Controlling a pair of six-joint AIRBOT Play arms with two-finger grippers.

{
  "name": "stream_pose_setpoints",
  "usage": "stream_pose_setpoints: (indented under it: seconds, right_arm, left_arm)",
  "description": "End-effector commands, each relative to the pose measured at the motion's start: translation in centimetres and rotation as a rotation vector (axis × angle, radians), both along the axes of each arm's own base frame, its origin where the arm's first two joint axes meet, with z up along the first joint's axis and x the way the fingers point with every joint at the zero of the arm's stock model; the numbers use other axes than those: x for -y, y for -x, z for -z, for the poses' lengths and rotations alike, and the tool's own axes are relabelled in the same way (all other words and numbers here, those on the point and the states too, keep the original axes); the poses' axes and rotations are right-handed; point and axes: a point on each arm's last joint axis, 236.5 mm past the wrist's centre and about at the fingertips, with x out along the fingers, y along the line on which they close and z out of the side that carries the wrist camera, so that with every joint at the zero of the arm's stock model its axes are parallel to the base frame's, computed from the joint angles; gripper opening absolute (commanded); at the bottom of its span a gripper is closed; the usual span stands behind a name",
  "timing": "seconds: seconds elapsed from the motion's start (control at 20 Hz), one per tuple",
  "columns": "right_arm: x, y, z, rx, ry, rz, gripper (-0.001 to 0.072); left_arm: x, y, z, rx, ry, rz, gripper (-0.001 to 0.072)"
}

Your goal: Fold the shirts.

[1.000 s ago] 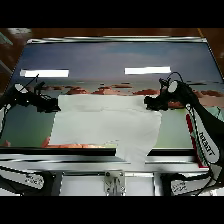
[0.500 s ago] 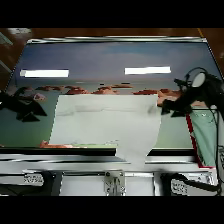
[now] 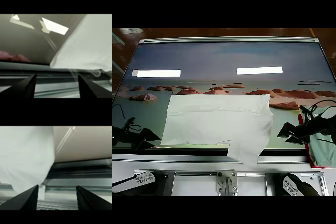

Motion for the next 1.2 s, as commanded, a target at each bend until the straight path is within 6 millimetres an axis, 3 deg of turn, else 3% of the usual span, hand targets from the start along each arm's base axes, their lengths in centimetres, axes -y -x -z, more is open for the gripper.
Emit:
stream_pose_setpoints:
  seconds: [0.0,0.1,0.2,0.45,0.5,0.55,0.6,0.75,0.95,1.15]
  right_arm:
    - [-0.6,0.1,0.7,0.023,-0.022,0.026,0.0581]
    - [-0.6,-0.4,0.7,0.038,-0.025,0.038,0.058]
    - [-0.6,-0.4,0.7,0.04,-0.023,0.039,0.0491]
    - [-0.6,-0.3,0.7,0.037,-0.025,0.038,0.0491]
    - [-0.6,-0.3,0.7,0.037,-0.025,0.038,0.0491]
    - [-0.6,-0.3,0.7,0.036,-0.025,0.038,0.0491]
    - [-0.6,-0.2,0.7,0.032,-0.025,0.036,0.0491]
    - [-1.0,0.7,1.2,0.004,-0.037,0.032,0.0521]
    - [-5.4,3.3,3.1,-0.039,-0.214,0.044,0.0521]
    - [-6.9,3.7,5.7,-0.026,-0.247,0.161,0.0521]
  left_arm:
    - [0.6,-0.5,1.5,0.042,-0.027,-0.021,0.0608]
    - [1.2,-1.3,1.4,0.061,-0.015,-0.031,0.0604]
    - [1.7,-1.8,1.6,0.075,-0.01,-0.043,0.0596]
    - [2.8,-1.9,3.1,0.082,-0.041,-0.046,0.0589]
    - [2.7,-2.1,3.1,0.087,-0.048,-0.055,0.056]
    - [2.5,-2.2,3.2,0.083,-0.052,-0.07,0.0373]
    - [2.5,-2.3,3.2,0.077,-0.052,-0.081,0.0251]
    - [2.9,-1.9,3.0,0.064,-0.032,-0.07,0.0054]
    - [3.5,-1.5,2.6,0.073,-0.01,-0.026,0.0044]
    - [3.8,-1.2,2.2,0.07,0.004,-0.015,0.0045]
